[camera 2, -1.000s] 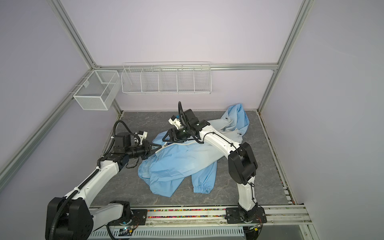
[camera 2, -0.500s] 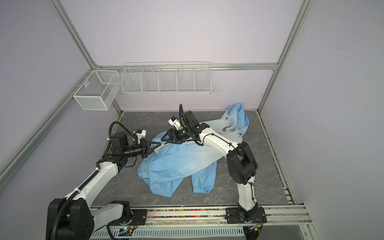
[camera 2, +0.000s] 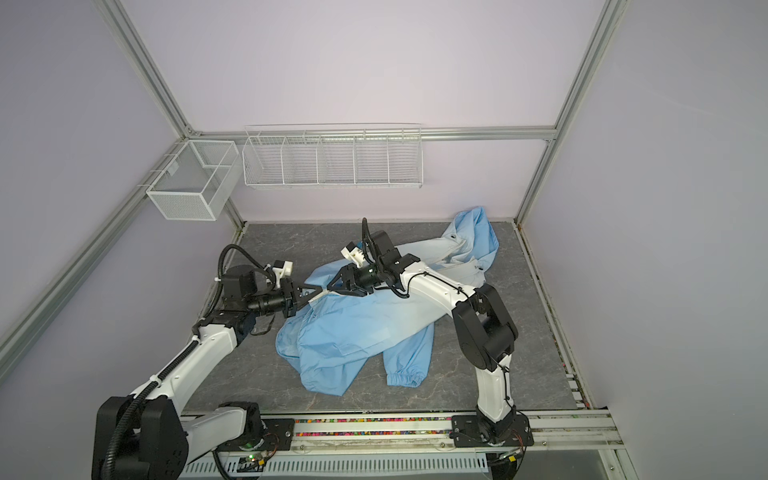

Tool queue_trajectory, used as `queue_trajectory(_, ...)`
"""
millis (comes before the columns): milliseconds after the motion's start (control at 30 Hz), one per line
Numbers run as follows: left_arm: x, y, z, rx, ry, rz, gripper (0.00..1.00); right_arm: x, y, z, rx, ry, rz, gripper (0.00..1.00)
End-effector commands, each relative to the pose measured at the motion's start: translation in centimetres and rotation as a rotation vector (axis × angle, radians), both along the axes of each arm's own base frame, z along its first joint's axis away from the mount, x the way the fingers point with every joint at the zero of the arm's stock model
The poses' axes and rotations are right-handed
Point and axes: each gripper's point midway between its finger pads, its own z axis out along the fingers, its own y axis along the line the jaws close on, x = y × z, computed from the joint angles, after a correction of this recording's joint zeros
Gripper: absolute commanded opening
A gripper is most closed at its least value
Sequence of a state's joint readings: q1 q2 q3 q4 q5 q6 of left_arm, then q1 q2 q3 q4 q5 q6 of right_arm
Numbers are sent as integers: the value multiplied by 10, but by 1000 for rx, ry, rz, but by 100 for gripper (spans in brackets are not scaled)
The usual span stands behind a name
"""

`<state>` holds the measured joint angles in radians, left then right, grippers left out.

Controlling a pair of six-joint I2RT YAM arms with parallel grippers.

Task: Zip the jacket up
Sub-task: 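Release the collar and move the right gripper toward the left gripper's slider, then grasp the zipper slider with the right gripper beside the left gripper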

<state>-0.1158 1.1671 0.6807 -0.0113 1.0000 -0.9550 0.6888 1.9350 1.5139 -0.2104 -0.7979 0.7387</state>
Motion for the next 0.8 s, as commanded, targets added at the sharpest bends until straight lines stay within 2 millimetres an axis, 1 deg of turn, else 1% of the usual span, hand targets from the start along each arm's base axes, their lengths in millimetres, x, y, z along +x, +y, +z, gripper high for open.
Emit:
queue_trajectory(0,2,1,6,-15,-30,-3,0,-5,-3,24,44,-32,-8,50)
queue_trajectory(300,3,1,4,-13,-26,-3,0,-5,1,33,72,-35,-5,45)
queue_trajectory(467,3,1,4,-13,-24,1,0,-7,-1,31,66,-32,-5,36)
queue_trajectory(633,3,2,2,-12,-20,3,0,-9,-2,29,60,-31,-5,31)
queue_trajectory(767,2,2,2,-11,-19,3,0,-10,-3,32,64,-36,-6,27)
